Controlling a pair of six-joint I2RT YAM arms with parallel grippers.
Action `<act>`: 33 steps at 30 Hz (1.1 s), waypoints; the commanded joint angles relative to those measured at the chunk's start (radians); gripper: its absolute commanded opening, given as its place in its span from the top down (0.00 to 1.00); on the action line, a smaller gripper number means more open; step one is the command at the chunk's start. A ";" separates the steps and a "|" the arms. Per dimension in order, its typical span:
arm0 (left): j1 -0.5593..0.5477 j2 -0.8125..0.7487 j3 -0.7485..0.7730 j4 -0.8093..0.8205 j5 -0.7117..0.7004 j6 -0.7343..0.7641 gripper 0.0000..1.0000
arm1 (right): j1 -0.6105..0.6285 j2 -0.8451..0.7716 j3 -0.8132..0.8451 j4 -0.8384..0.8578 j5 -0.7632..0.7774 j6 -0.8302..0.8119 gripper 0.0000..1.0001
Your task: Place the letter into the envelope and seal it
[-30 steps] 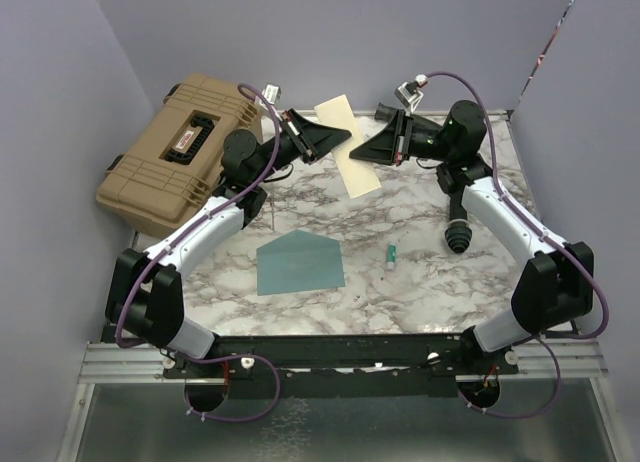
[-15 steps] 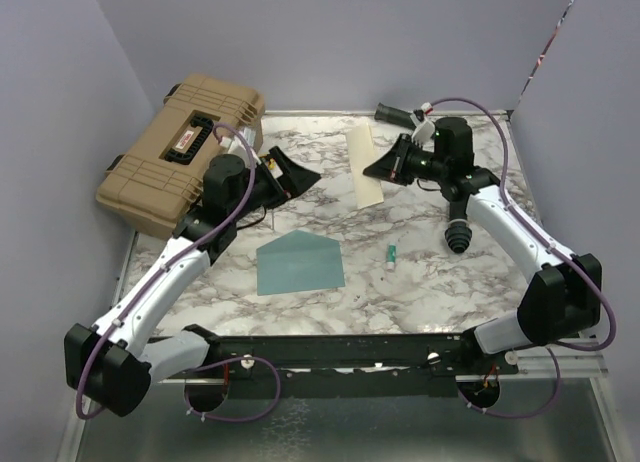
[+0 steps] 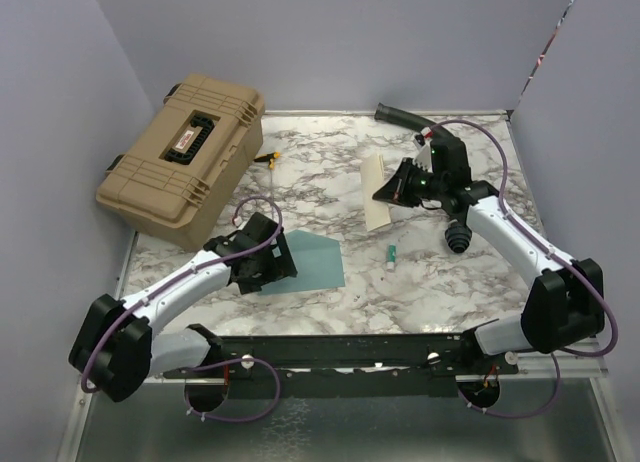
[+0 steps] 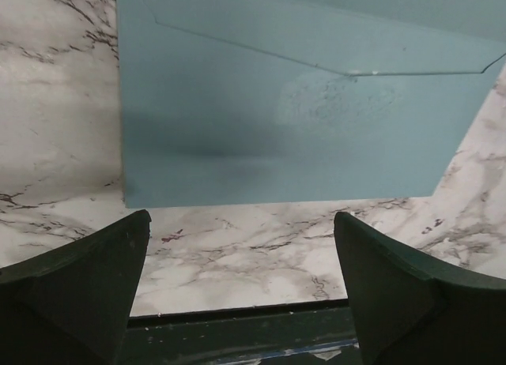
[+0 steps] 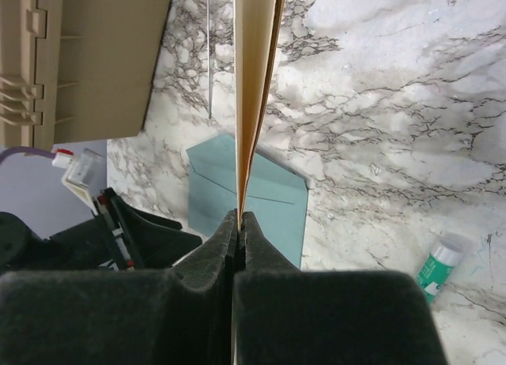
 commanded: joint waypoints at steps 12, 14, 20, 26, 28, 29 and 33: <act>-0.144 0.184 -0.005 0.112 -0.166 -0.012 0.01 | 0.003 -0.040 0.005 -0.065 0.047 -0.046 1.00; -0.142 0.189 0.004 0.172 -0.213 0.036 0.01 | 0.003 -0.036 0.008 -0.065 0.053 -0.044 0.99; -0.136 0.300 0.102 0.286 -0.175 0.146 0.01 | 0.002 -0.037 0.002 -0.060 0.075 -0.036 0.99; -0.114 0.441 0.201 0.360 -0.114 0.196 0.01 | 0.002 -0.036 -0.017 -0.056 0.092 -0.028 1.00; -0.095 0.492 0.233 0.383 -0.079 0.196 0.01 | 0.003 -0.032 -0.023 -0.055 0.070 -0.042 0.99; -0.086 0.516 0.252 0.392 -0.060 0.192 0.01 | 0.003 -0.028 -0.025 -0.056 0.050 -0.063 0.99; -0.050 0.593 0.340 0.407 -0.008 0.179 0.01 | 0.003 -0.002 -0.038 -0.091 0.040 -0.104 0.99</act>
